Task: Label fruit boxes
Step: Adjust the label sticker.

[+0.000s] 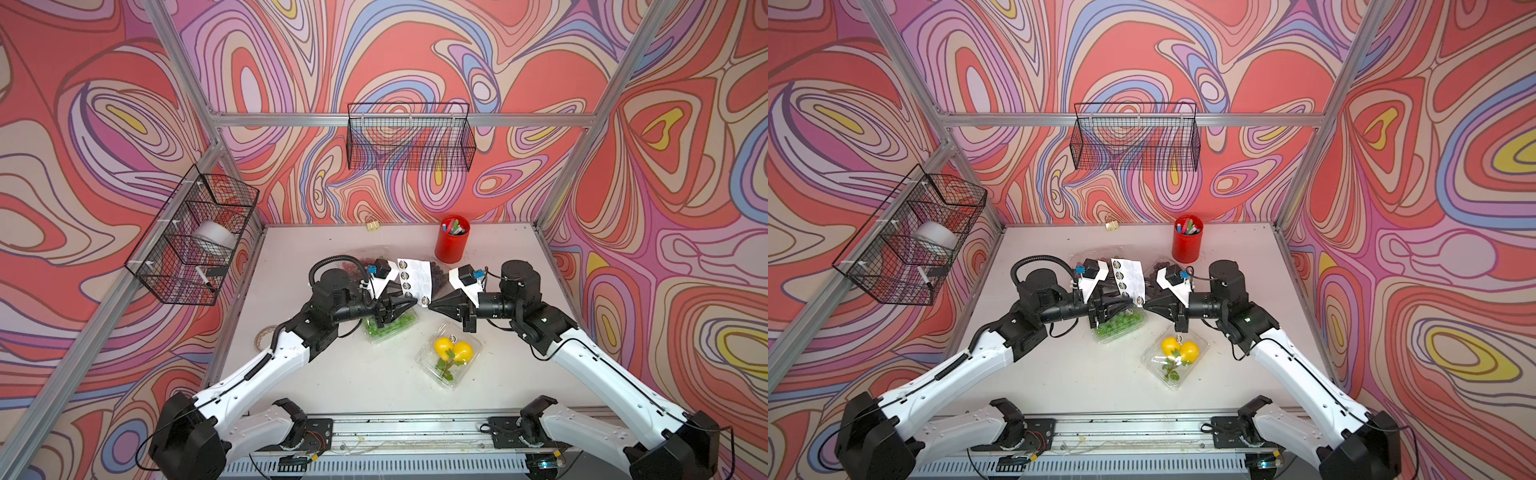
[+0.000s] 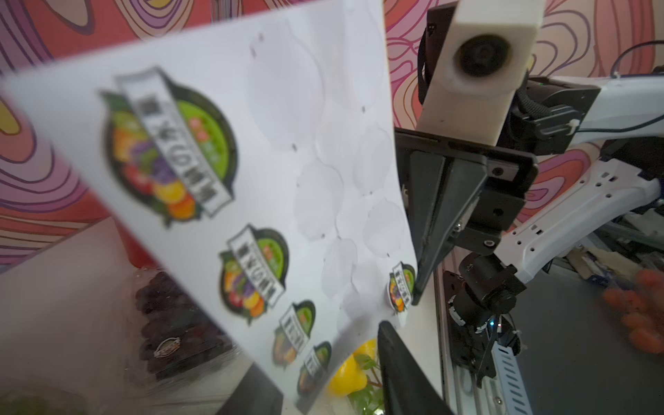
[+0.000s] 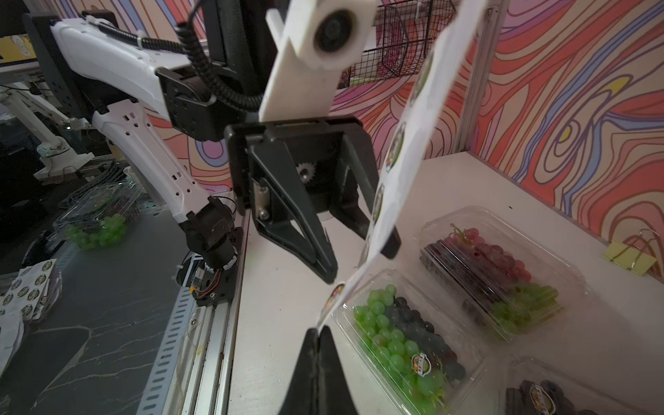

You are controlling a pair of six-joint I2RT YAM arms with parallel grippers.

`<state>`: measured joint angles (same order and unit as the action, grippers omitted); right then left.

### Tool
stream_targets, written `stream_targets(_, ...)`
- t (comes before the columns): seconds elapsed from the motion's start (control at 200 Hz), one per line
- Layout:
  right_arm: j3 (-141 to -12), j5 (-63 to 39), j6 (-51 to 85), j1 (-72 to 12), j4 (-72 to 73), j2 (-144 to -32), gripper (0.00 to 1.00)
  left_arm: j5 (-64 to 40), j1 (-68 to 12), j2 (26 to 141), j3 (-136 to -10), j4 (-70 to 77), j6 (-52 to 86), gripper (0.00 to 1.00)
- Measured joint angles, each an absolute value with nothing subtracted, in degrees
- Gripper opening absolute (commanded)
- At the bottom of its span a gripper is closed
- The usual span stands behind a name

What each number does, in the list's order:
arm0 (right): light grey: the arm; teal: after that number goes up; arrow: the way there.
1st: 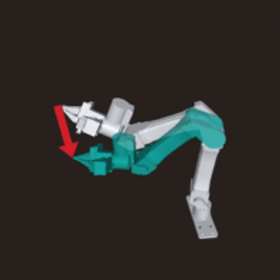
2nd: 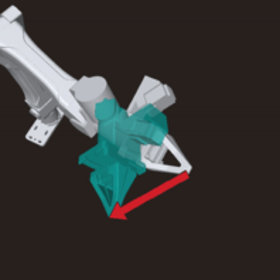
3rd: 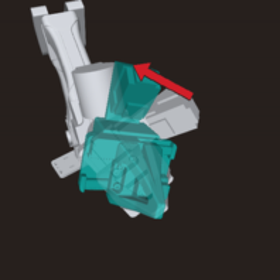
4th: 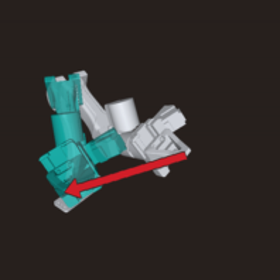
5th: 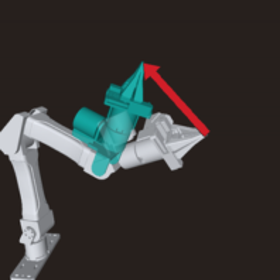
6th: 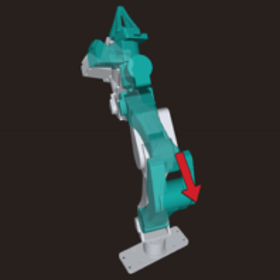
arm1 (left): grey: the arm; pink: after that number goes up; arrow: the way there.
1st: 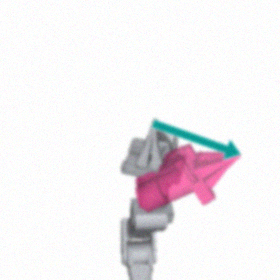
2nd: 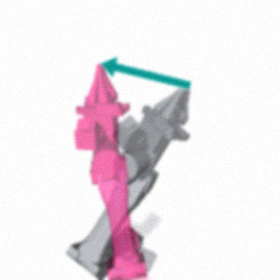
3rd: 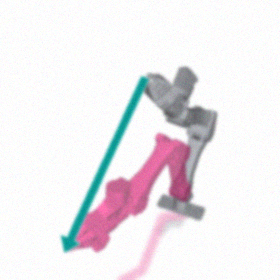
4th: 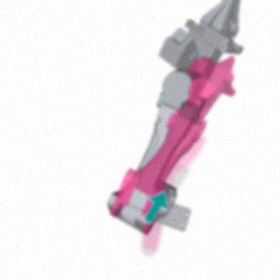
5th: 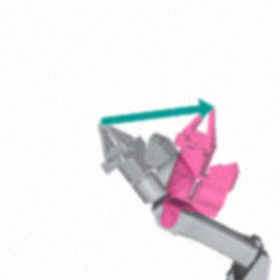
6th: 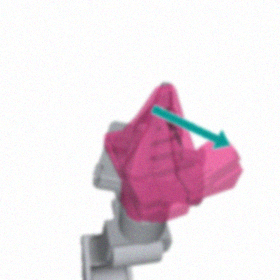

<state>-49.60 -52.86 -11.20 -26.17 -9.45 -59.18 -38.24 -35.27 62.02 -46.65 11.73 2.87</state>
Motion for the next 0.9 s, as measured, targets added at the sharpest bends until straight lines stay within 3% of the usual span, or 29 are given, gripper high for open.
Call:
stream_targets(0.406,-49.7,-51.0,-8.7,-25.6,-9.5,-61.1,0.00,-34.2,-36.0,57.5,-49.7,-3.7,-13.7,0.44)
stream_targets(0.901,-51.8,-56.6,-8.8,-25.6,-9.8,-65.2,0.00,-36.0,-42.3,62.7,-53.6,-5.1,-21.6,0.38)
